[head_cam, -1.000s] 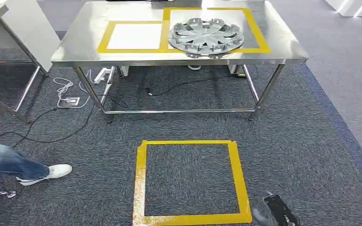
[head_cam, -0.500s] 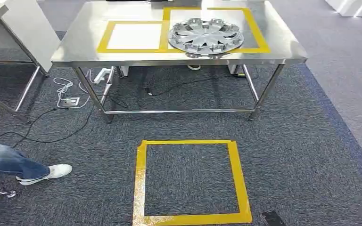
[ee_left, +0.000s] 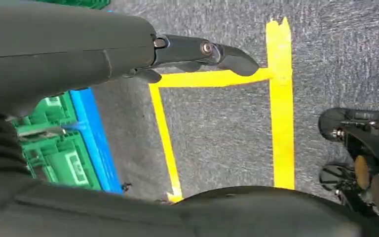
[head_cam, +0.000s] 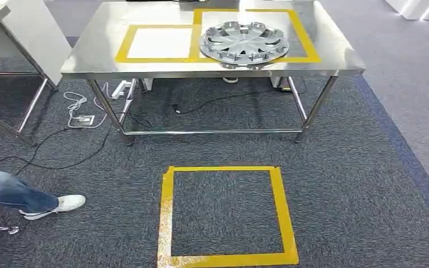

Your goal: Take the parts from the cabinet and place them on the table.

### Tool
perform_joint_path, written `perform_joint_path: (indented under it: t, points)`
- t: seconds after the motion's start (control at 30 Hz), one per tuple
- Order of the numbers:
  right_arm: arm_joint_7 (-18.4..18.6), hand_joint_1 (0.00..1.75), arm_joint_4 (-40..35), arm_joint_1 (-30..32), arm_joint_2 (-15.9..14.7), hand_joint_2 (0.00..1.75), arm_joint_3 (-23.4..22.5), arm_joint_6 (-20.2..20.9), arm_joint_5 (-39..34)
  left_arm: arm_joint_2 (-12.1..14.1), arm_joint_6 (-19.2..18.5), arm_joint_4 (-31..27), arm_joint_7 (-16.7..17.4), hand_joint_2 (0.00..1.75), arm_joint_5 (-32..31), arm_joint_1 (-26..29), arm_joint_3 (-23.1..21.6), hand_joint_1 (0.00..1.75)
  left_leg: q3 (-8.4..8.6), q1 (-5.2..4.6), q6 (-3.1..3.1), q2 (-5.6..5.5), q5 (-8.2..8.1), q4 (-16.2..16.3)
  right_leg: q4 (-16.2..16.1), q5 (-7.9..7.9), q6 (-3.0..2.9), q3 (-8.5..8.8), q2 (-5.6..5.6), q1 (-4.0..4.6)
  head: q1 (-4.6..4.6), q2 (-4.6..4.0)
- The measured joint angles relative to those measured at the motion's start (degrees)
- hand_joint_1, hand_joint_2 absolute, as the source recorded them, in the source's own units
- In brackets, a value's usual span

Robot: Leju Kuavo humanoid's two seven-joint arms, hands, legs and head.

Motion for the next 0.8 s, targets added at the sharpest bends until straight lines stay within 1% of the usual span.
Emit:
perform_joint_path:
  t: [0.13, 0.17, 0.8]
  points:
    - [0.02, 0.0, 1.09, -0.35, 0.13, 0.0, -0.04, 0.02, -0.13, 0.15, 0.0, -0.17, 0.0, 0.0, 0.15, 0.12, -0.94, 0.0, 0.01, 0.0, 0.0, 0.0, 0.0, 0.0, 0.0, 0.0, 0.0, 0.01, 0.01, 0.0, 0.0, 0.0]
    - [0.04, 0.0, 1.31, -0.36, 0.13, 1.75, -0.07, 0.02, -0.15, 0.17, 0.0, -0.2, 0.0, 0.0, 0.15, 0.14, -1.11, 0.0, 0.01, 0.0, 0.0, 0.0, 0.0, 0.0, 0.0, 0.0, 0.0, 0.01, 0.0, 0.0, 0.0, 0.0]
    - [0.04, 0.0, 2.45, -0.47, 0.17, 1.75, -0.07, 0.07, -0.26, 0.3, 0.0, -0.44, 0.02, 0.0, 0.17, 0.24, -1.51, 0.0, 0.01, 0.0, 0.0, 0.0, 0.0, 0.0, 0.0, 0.0, 0.0, 0.01, 0.0, 0.0, 0.0, 0.0]
